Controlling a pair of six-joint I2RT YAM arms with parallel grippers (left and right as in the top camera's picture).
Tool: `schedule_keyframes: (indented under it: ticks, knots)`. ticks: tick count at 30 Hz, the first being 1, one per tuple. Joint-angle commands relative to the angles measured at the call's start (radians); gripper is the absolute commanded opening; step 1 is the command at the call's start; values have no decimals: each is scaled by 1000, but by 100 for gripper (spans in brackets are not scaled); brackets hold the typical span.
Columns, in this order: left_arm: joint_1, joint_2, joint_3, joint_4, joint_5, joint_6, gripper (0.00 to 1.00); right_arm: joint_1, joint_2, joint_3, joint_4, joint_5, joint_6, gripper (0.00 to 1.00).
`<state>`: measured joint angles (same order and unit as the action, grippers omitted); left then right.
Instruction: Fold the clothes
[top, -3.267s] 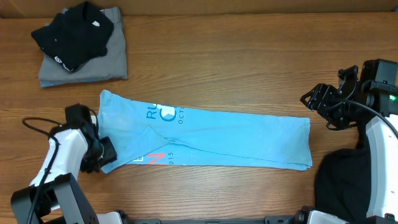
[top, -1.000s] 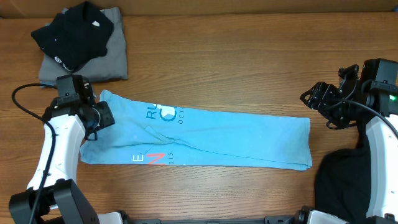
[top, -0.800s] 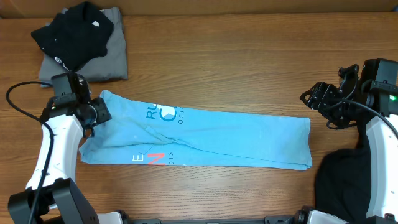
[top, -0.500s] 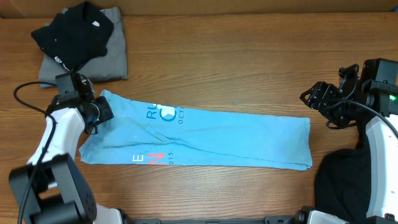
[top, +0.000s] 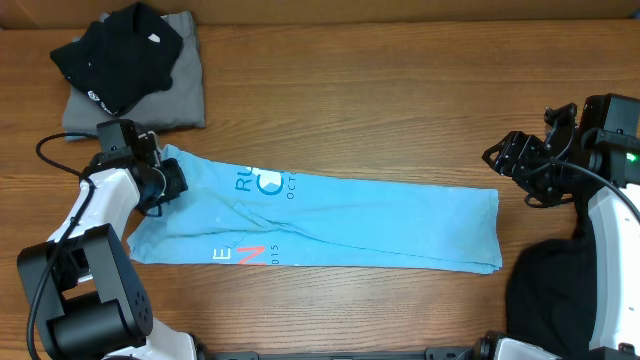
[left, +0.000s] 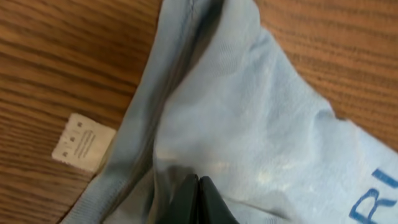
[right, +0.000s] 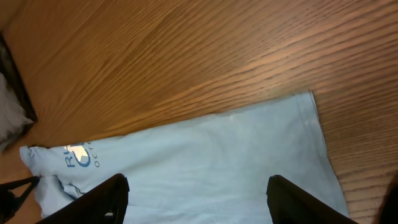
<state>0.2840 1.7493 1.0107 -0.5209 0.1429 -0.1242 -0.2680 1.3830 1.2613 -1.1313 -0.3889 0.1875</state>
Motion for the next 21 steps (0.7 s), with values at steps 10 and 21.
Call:
schedule_keyframes:
  ticks: [10, 21]
  knots:
    - [49, -10, 75, -27, 8, 43, 33, -3, -11, 15, 1, -6, 2, 75]
    - [54, -3, 45, -26, -11, 43, 29, -3, -11, 15, 3, -6, 3, 75]
